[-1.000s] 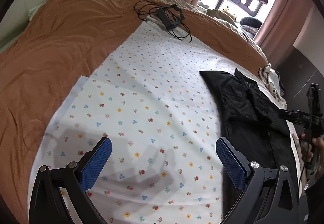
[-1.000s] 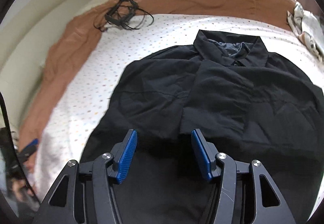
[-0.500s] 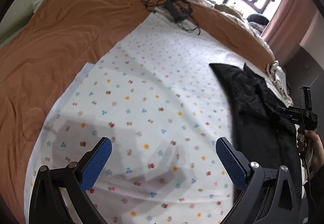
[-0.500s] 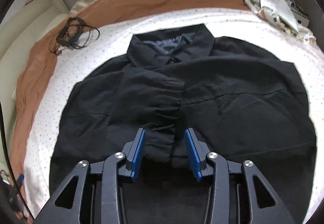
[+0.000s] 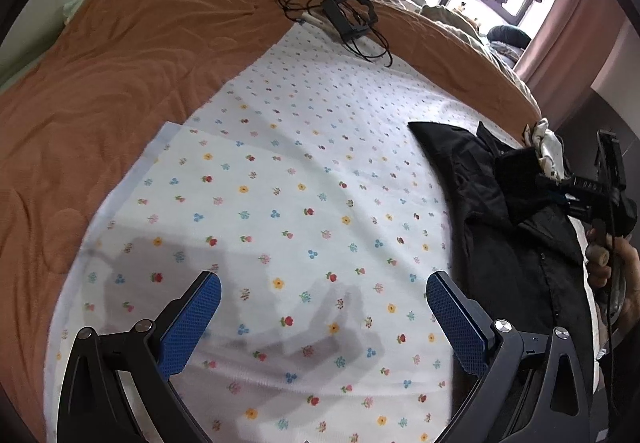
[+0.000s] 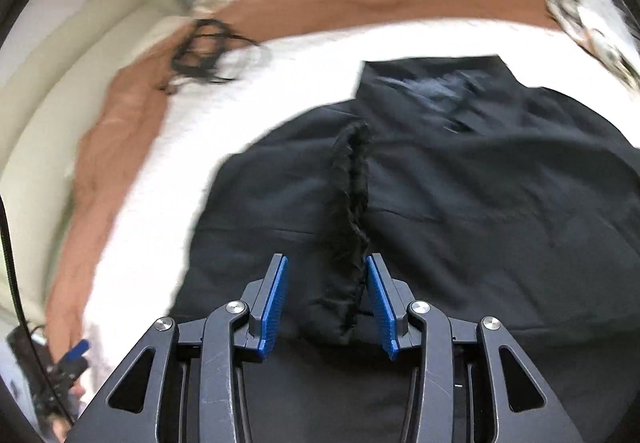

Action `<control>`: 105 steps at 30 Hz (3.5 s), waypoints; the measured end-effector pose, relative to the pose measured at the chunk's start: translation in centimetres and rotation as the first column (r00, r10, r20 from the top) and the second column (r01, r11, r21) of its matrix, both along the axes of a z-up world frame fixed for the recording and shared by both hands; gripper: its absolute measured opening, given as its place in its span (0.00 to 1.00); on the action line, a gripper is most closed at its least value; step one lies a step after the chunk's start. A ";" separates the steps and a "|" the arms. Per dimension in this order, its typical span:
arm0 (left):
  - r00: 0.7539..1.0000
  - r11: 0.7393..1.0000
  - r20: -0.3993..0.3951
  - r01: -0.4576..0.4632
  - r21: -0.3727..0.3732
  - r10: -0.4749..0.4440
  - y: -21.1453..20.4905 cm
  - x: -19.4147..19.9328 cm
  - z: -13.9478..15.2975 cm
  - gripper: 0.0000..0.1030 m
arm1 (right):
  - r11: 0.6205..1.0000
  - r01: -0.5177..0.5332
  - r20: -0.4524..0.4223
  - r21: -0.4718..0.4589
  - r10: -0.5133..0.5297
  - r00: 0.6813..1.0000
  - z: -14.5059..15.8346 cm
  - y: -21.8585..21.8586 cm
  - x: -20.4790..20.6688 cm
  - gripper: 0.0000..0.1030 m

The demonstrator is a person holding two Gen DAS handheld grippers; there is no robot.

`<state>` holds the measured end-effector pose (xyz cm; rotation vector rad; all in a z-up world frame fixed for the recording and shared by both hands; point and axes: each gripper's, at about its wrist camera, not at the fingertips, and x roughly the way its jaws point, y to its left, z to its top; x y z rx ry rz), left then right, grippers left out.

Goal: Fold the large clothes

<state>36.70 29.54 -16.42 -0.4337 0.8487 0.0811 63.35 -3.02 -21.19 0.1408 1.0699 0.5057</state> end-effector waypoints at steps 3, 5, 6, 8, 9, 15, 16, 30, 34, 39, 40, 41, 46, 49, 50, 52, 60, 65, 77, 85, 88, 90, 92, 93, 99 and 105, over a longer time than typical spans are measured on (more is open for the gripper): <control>1.000 1.000 0.003 -0.018 0.008 0.018 0.4 -0.8 0.8 1.00 | 0.998 -0.064 0.009 0.026 0.064 0.998 1.1 2.6 -1.2 0.41; 1.000 1.000 0.005 -0.029 0.010 0.029 0.6 -1.5 1.4 1.00 | 0.996 -0.092 0.027 0.013 0.091 0.995 1.6 3.7 -1.9 0.41; 1.000 1.000 0.009 -0.029 0.010 0.028 0.6 -1.7 1.7 1.00 | 0.995 -0.102 0.037 0.005 0.102 0.994 1.9 4.0 -2.6 0.41; 1.000 1.000 0.016 -0.026 0.017 0.026 0.3 -2.1 2.3 1.00 | 0.994 -0.105 0.045 -0.012 0.105 0.993 2.4 3.9 -3.5 0.41; 0.999 0.999 0.019 -0.026 0.021 0.026 0.0 -2.3 2.6 0.99 | 0.995 -0.099 0.051 -0.024 0.100 0.994 2.7 3.4 -4.2 0.41; 0.998 0.999 0.054 -0.015 0.034 0.013 -2.3 -3.0 5.3 0.95 | 0.993 -0.045 0.086 -0.108 0.055 0.995 4.7 -1.1 -6.1 0.41; 0.998 0.999 0.064 -0.011 0.038 0.008 -2.8 -3.1 5.8 0.95 | 0.994 -0.034 0.090 -0.108 0.044 0.995 5.2 -2.2 -6.4 0.41; 0.990 0.991 0.126 0.051 0.127 -0.067 -12.2 -4.9 11.6 0.95 | 0.986 0.089 0.199 -0.141 -0.059 0.978 11.1 -15.9 -14.6 0.71; 0.988 0.987 0.129 0.070 0.145 -0.088 -14.2 -5.2 12.2 0.95 | 0.986 0.118 0.219 -0.120 -0.090 0.971 11.7 -19.2 -16.4 0.88; 0.987 0.984 0.118 0.094 0.152 -0.112 -16.2 -5.3 12.0 0.95 | 0.977 0.171 0.233 -0.125 -0.139 0.963 11.3 -22.7 -18.4 0.96; 0.987 0.983 0.113 0.100 0.152 -0.118 -16.5 -5.4 11.8 0.95 | 0.976 0.178 0.230 -0.123 -0.146 0.962 11.1 -23.3 -18.7 0.96; 0.987 0.983 0.109 0.104 0.151 -0.122 -16.7 -5.4 11.6 0.95 | 0.975 0.184 0.226 -0.120 -0.154 0.962 10.8 -23.9 -19.0 0.96; 0.988 0.983 0.071 0.124 0.135 -0.134 -17.2 -5.7 9.7 0.95 | 0.965 0.224 0.220 -0.138 -0.190 0.957 8.7 -27.0 -20.8 0.96; 0.990 0.984 0.042 0.125 0.126 -0.131 -17.1 -6.1 8.1 0.95 | 0.951 0.258 0.225 -0.169 -0.217 0.950 7.2 -28.3 -21.8 0.96; 0.991 0.984 0.031 0.128 0.121 -0.132 -17.1 -6.2 7.5 0.94 | 0.948 0.268 0.215 -0.173 -0.229 0.949 6.3 -29.0 -22.0 0.96; 0.990 0.984 0.011 0.135 0.115 -0.137 -17.1 -6.4 6.4 0.90 | 0.946 0.281 0.190 -0.162 -0.249 0.950 5.2 -29.9 -22.4 0.96; 0.985 0.986 -0.082 0.154 0.056 -0.149 -16.3 -7.7 1.3 0.77 | 0.937 0.310 0.078 -0.159 -0.301 0.950 -0.6 -33.2 -24.5 0.82; 0.980 0.991 -0.149 0.130 -0.043 -0.135 -15.1 -9.2 -2.1 0.60 | 0.930 0.328 0.016 -0.167 -0.330 0.944 -3.5 -35.0 -26.4 0.82; 0.977 0.936 -0.119 0.128 -0.327 -0.175 -13.6 -14.6 -3.9 0.57 | 0.951 0.307 -0.060 0.036 -0.304 0.951 -4.6 -37.6 -31.7 0.76; 0.971 0.875 -0.118 0.129 -0.466 -0.206 -14.5 -17.0 -4.3 0.56 | 0.943 0.301 -0.126 0.144 -0.284 0.950 -5.1 -37.5 -35.0 0.66; 0.969 0.849 -0.110 0.138 -0.510 -0.223 -14.8 -17.9 -4.4 0.56 | 0.938 0.292 -0.148 0.187 -0.267 0.952 -5.2 -37.6 -36.1 0.66; 0.970 0.830 -0.090 0.143 -0.539 -0.226 -14.8 -18.1 -4.5 0.56 | 0.926 0.279 -0.175 0.256 -0.239 0.955 -5.5 -37.8 -36.9 0.66; 0.971 0.828 -0.081 0.145 -0.541 -0.223 -14.8 -18.1 -4.8 0.56 | 0.906 0.275 -0.188 0.321 -0.224 0.956 -5.9 -38.0 -37.6 0.66; 0.972 0.824 -0.079 0.143 -0.548 -0.220 -14.7 -18.0 -5.0 0.56 | 0.901 0.280 -0.190 0.332 -0.227 0.955 -6.2 -38.0 -37.7 0.66; 0.976 0.833 -0.050 0.156 -0.532 -0.214 -15.6 -16.2 -5.0 0.56 | 0.860 0.321 -0.184 0.396 -0.269 0.946 -7.0 -37.7 -37.2 0.66; 0.980 0.889 -0.065 0.142 -0.435 -0.188 -16.7 -15.3 -4.5 0.50 | 0.846 0.366 -0.157 0.388 -0.331 0.931 -6.9 -37.0 -36.1 0.65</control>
